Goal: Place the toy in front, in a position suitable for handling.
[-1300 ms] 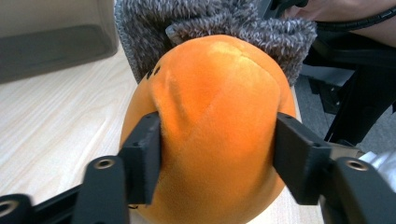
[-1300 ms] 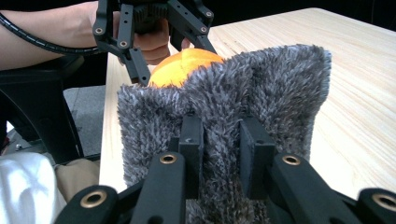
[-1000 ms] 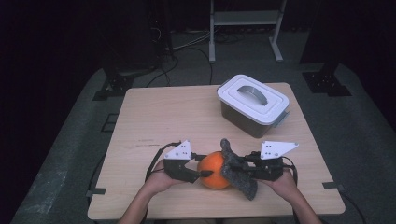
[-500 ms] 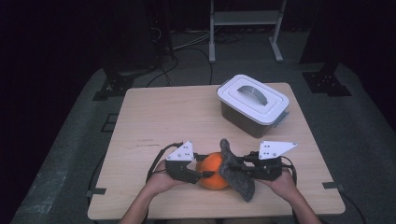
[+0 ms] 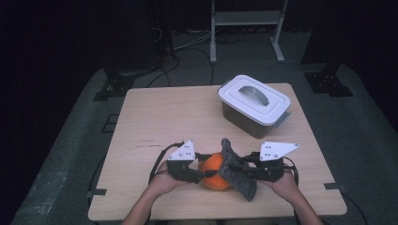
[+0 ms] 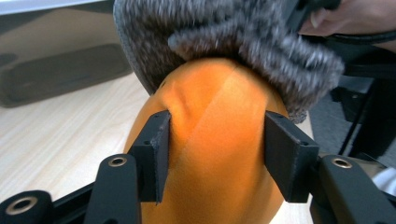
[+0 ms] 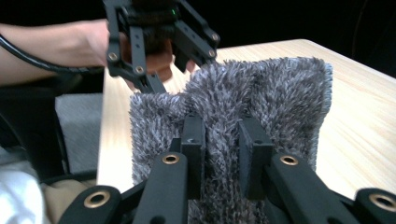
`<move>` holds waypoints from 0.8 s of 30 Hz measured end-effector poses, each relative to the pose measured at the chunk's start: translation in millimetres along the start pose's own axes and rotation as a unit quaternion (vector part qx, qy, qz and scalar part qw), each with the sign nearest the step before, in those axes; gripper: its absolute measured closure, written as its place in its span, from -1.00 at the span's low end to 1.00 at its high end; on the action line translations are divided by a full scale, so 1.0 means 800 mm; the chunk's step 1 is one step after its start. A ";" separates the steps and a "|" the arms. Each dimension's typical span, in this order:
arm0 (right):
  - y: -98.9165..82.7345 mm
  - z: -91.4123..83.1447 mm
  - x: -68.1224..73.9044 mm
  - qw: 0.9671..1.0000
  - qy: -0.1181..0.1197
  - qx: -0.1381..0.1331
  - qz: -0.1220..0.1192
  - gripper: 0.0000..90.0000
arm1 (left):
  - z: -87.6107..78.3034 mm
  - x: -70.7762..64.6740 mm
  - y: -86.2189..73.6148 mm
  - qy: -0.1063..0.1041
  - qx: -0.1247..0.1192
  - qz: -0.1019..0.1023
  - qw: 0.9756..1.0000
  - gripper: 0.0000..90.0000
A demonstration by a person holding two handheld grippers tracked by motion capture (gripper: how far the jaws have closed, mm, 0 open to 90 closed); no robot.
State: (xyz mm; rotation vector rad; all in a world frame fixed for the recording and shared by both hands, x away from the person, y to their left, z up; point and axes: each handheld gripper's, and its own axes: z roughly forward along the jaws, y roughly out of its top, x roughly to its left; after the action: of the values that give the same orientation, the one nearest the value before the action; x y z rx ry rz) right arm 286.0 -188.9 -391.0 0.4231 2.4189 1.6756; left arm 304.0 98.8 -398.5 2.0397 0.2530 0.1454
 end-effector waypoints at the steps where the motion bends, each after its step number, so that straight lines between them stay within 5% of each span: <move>1: -0.001 0.001 -0.001 1.000 -0.002 0.003 -0.001 0.65 | 0.001 -0.001 0.000 -0.003 -0.001 0.001 1.000 0.02; 6: -0.014 -0.005 -0.012 1.000 0.004 0.007 0.019 0.65 | 0.001 0.001 -0.001 -0.027 -0.011 -0.004 1.000 -0.05; 10: -0.016 -0.006 -0.012 1.000 0.001 0.012 0.019 0.65 | 0.004 0.009 -0.005 -0.016 0.000 -0.031 0.999 -0.40; 14: -0.017 -0.005 -0.015 1.000 0.000 0.019 0.017 0.65 | 0.007 0.006 -0.008 -0.036 0.001 -0.027 0.999 -0.16; 20: -0.023 -0.010 -0.022 0.999 -0.018 0.027 0.022 0.65 | 0.008 0.000 -0.007 -0.085 -0.004 -0.004 0.996 -0.07; 22: -0.027 -0.012 -0.027 0.999 -0.019 0.025 0.032 0.65 | 0.011 -0.001 -0.006 -0.068 -0.005 -0.005 0.998 -0.20; 24: -0.028 -0.012 -0.028 0.999 -0.020 0.024 0.035 0.65 | 0.018 -0.003 -0.005 -0.027 0.017 0.003 0.999 -0.44</move>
State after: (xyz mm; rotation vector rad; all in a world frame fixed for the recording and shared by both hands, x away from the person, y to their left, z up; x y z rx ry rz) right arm 301.0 -212.1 -408.7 0.5497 2.4476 1.6218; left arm 304.6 87.7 -408.7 2.0749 0.2174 0.0891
